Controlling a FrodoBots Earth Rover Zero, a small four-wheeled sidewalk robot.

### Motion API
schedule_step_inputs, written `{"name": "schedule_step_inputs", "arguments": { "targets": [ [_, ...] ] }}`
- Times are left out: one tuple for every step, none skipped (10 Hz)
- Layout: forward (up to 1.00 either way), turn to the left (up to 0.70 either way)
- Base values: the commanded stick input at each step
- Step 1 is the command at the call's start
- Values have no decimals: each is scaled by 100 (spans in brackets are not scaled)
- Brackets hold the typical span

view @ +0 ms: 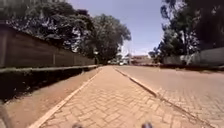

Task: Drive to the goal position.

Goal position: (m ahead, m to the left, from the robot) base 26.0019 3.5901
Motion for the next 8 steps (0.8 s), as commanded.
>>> {"name": "schedule_step_inputs", "arguments": {
  "targets": [
    [70, 0],
    [70, 0],
    [70, 0],
    [70, 0],
    [70, 0],
    [70, 0],
    [70, 0],
    [70, 0]
  ]
}}
